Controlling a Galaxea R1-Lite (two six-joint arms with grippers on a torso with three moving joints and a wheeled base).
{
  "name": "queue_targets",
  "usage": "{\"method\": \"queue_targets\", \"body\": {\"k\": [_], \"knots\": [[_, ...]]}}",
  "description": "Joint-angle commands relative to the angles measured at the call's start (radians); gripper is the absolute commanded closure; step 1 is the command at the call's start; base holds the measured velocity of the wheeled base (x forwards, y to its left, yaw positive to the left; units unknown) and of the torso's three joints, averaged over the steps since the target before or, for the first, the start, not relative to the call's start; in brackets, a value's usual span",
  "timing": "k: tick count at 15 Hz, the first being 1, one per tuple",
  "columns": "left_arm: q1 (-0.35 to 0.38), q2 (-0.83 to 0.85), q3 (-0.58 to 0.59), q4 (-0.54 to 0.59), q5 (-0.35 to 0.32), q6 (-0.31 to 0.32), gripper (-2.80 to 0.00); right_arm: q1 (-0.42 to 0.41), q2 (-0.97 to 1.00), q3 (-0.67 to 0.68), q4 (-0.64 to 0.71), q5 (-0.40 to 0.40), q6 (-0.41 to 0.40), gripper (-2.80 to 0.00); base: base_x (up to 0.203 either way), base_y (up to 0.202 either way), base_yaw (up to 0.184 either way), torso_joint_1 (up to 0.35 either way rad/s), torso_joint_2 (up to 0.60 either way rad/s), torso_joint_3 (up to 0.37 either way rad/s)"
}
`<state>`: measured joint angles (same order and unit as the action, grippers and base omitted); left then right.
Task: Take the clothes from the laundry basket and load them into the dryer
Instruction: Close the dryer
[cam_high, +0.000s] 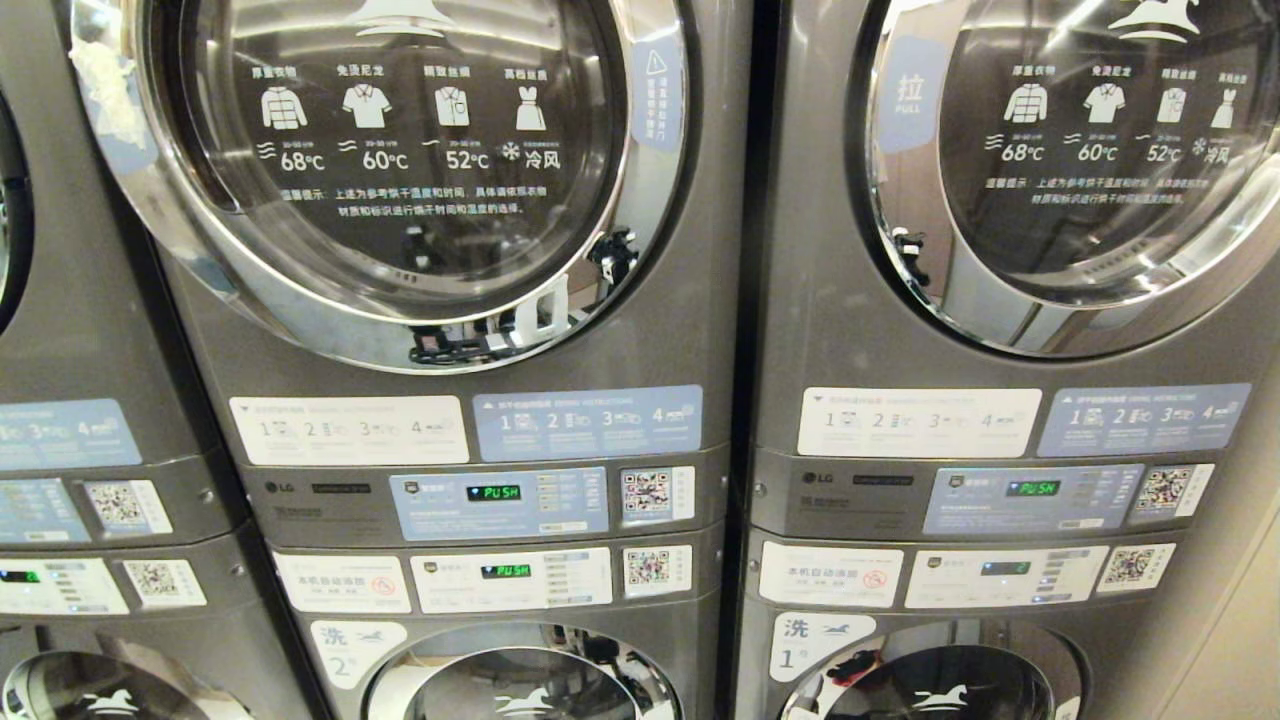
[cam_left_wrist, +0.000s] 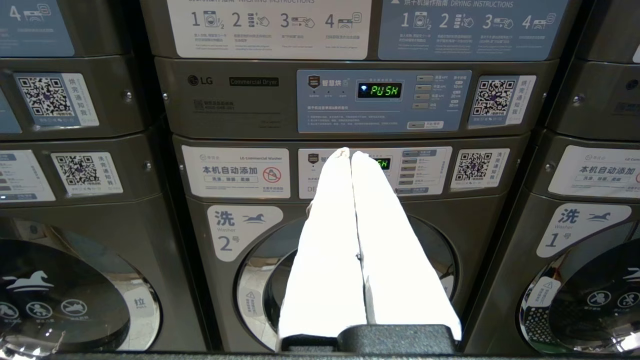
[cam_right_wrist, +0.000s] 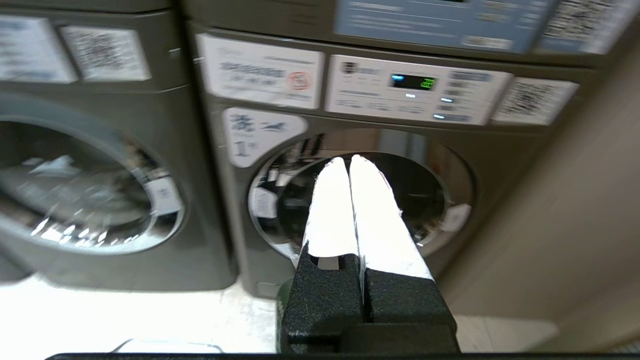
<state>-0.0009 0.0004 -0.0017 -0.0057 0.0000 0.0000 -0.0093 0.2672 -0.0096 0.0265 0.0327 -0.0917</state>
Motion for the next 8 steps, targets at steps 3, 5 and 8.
{"method": "queue_targets", "body": {"k": [3,5,8], "knots": [[-0.001,0.000,0.000,0.000,0.000,0.000,0.00,0.012,-0.107,-0.004,0.010,-0.006,-0.002,0.00,0.000,0.000,0.000,0.000,0.00,0.000],[-0.001,0.000,0.000,0.000,0.000,0.000,0.00,0.005,-0.236,-0.004,0.010,0.000,-0.008,0.00,0.000,0.000,0.000,0.000,0.00,0.000],[0.001,0.000,0.000,0.000,0.000,0.000,0.00,0.000,-0.266,-0.001,0.006,0.001,0.023,0.00,0.000,0.000,0.000,0.000,0.00,0.000]]}}
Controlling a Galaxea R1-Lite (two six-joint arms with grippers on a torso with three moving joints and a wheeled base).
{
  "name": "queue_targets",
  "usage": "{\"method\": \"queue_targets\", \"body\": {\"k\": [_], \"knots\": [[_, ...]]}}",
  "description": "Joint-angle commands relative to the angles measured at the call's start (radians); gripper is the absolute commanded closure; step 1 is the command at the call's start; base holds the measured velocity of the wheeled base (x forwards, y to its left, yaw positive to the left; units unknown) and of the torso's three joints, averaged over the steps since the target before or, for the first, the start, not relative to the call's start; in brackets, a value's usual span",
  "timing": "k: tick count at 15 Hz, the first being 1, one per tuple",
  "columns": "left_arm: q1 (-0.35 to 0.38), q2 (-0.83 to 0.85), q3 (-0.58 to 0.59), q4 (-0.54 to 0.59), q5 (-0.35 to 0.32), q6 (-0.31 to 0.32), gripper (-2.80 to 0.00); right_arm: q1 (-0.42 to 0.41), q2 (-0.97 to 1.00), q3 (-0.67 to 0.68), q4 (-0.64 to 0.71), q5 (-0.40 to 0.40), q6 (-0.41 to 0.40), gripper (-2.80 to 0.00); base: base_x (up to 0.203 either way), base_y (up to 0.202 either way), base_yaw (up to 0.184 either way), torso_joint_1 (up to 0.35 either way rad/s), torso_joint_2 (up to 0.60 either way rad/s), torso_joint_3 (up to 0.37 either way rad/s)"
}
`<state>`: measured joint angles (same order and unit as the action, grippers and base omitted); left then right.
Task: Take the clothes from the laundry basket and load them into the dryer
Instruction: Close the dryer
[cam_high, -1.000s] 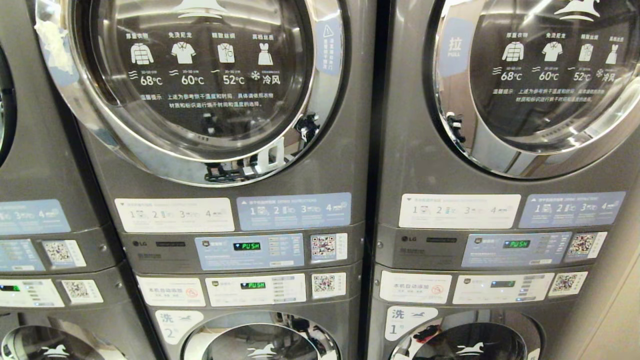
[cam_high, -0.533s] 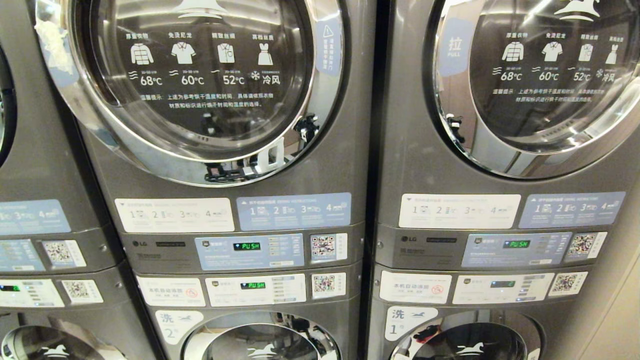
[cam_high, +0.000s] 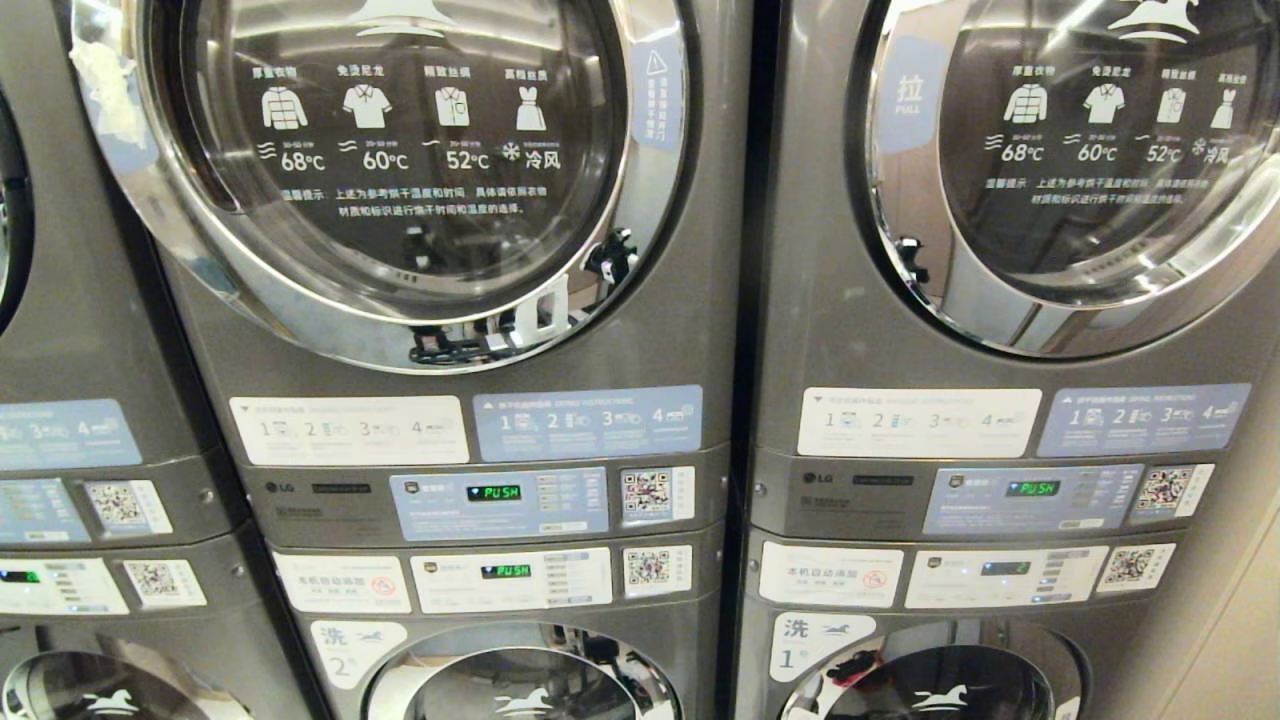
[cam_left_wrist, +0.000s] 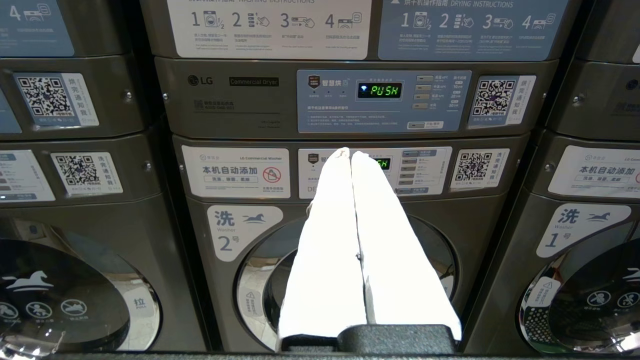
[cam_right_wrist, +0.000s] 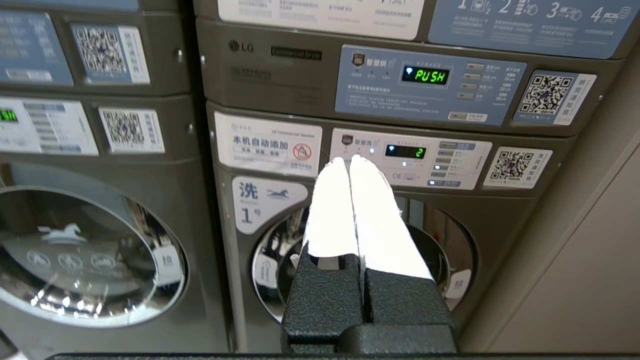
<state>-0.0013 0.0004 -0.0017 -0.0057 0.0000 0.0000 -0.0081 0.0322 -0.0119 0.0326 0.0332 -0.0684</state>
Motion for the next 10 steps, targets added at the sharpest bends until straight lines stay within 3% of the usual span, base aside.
{"method": "queue_targets", "body": {"k": [1,10], "knots": [[0.000,0.000,0.000,0.000,0.000,0.000,0.00,-0.001,-0.031,0.000,0.000,0.001,0.010,0.00,0.000,0.000,0.000,0.000,0.00,0.000],[0.000,0.000,0.000,0.000,0.000,0.000,0.00,-0.001,-0.031,0.001,-0.001,-0.001,0.016,0.00,0.000,0.000,0.000,0.000,0.00,0.000]]}}
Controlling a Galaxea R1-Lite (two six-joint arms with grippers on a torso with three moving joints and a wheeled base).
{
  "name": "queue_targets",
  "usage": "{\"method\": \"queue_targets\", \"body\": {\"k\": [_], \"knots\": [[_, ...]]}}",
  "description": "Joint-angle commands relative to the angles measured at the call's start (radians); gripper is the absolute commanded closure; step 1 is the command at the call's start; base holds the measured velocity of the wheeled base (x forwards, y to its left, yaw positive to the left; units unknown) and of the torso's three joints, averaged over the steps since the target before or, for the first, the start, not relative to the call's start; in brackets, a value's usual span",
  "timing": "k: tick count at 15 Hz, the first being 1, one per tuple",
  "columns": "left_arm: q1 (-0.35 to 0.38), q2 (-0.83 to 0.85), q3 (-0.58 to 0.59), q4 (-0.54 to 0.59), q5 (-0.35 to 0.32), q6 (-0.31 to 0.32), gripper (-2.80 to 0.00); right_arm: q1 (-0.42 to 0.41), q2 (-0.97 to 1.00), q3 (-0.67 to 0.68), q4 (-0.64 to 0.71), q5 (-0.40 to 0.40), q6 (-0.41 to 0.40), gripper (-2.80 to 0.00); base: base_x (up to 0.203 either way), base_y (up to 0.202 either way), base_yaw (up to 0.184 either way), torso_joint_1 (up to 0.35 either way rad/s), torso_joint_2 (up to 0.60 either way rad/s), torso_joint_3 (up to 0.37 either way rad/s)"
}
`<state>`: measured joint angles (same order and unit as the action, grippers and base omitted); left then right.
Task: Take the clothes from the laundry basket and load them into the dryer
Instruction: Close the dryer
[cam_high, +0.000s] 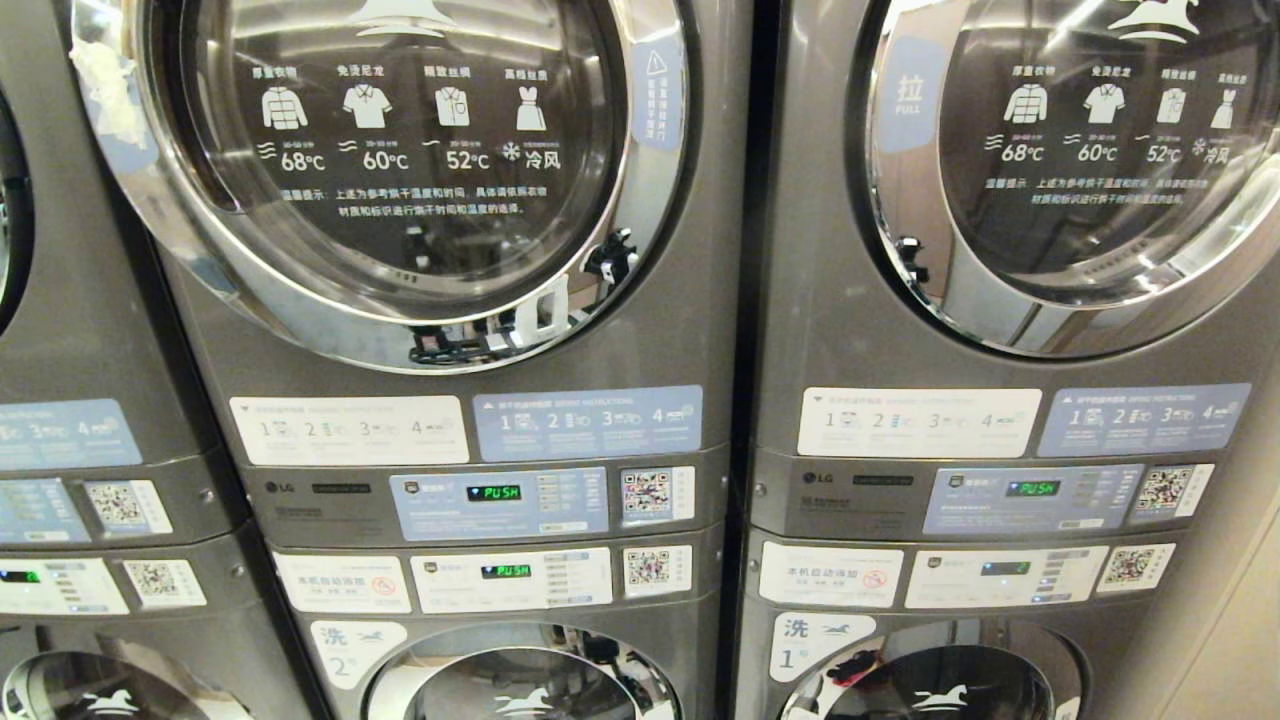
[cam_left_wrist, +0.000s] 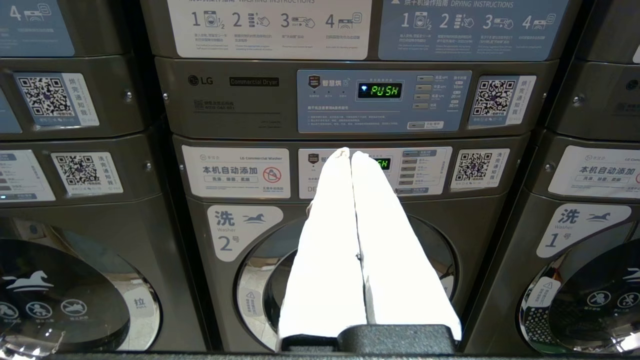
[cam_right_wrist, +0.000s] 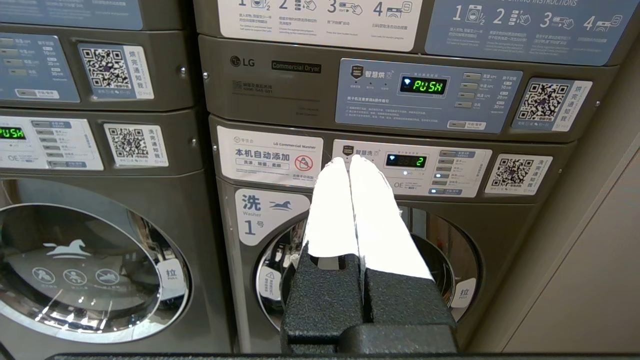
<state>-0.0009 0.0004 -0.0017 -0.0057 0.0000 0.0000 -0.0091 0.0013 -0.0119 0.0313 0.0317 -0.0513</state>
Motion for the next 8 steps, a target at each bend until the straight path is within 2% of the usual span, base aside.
{"method": "queue_targets", "body": {"k": [1,8], "knots": [[-0.001,0.000,0.000,0.000,0.000,0.000,0.00,0.000,0.000,0.000,-0.001,0.001,-0.001,0.00,0.000,0.000,0.000,0.000,0.00,0.000],[-0.001,0.000,0.000,0.000,0.000,0.000,0.00,0.000,0.000,0.000,0.000,0.001,-0.001,0.00,0.000,0.000,0.000,0.000,0.00,0.000]]}}
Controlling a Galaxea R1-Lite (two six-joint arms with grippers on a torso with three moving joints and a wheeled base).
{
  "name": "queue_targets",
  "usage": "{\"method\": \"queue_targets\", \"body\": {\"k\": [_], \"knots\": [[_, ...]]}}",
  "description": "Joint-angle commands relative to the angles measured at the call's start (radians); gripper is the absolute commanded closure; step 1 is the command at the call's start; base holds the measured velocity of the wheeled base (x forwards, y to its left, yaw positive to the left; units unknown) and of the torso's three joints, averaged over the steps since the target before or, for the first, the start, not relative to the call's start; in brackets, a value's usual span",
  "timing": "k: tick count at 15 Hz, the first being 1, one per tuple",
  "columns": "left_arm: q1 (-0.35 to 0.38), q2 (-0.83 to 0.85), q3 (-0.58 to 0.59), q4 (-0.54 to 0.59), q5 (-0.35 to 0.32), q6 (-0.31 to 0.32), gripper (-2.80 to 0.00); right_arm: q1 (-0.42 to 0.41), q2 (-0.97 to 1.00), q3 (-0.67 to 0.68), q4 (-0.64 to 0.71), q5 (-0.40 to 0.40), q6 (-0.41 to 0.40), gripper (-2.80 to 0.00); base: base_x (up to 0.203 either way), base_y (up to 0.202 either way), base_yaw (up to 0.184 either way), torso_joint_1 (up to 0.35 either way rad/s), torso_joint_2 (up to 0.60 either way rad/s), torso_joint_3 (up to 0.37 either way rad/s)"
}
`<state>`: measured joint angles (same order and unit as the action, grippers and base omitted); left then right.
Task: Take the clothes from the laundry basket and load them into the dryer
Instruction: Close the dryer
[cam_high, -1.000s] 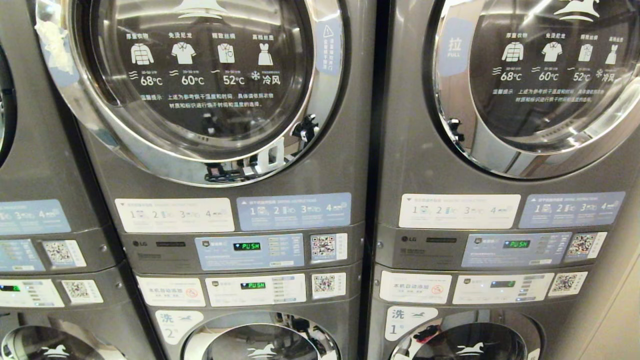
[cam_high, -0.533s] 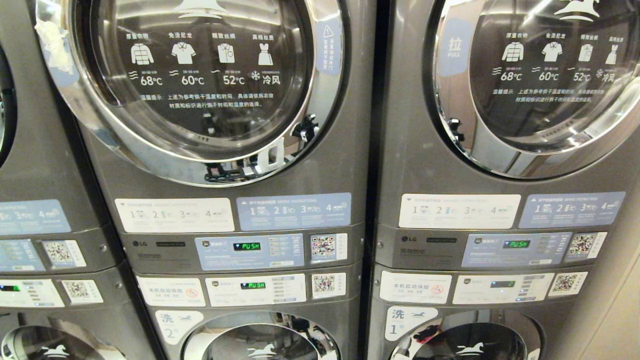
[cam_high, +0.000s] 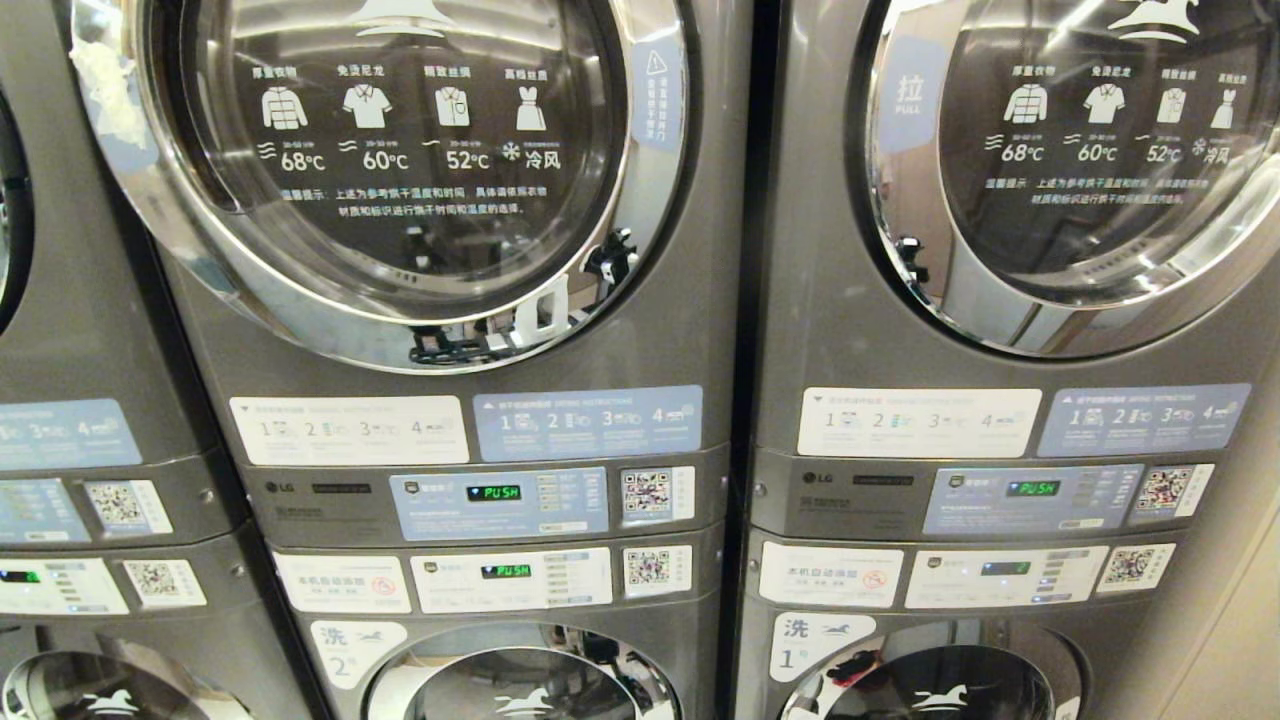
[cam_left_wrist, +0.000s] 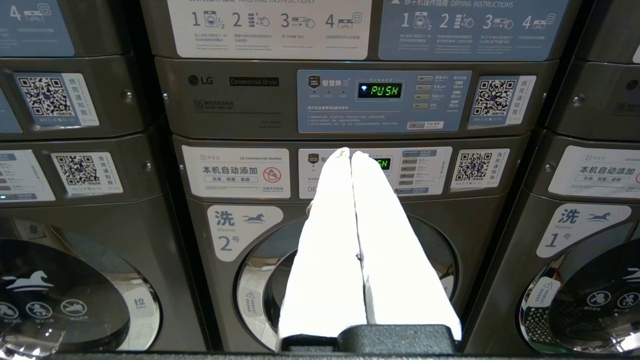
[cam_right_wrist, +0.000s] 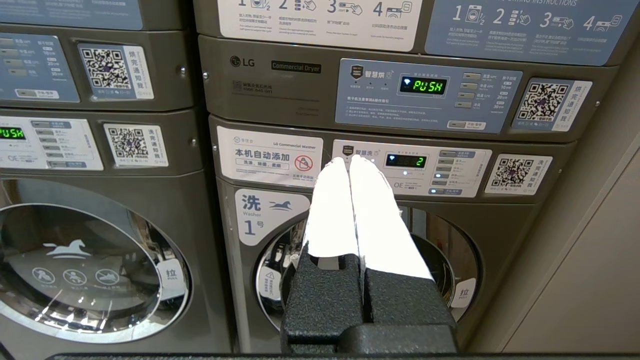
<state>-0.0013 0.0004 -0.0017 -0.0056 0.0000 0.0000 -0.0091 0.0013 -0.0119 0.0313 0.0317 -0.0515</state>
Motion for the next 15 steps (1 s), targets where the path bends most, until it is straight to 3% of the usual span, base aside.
{"method": "queue_targets", "body": {"k": [1,15], "knots": [[0.001,0.000,0.000,-0.001,0.000,0.000,0.00,0.000,0.000,0.000,0.001,0.001,-0.001,0.00,0.000,0.000,0.000,0.000,0.00,0.000],[0.000,-0.002,0.000,-0.001,0.000,0.000,0.00,0.000,0.000,0.000,0.001,0.001,-0.001,0.00,0.000,0.000,0.000,0.000,0.00,0.000]]}}
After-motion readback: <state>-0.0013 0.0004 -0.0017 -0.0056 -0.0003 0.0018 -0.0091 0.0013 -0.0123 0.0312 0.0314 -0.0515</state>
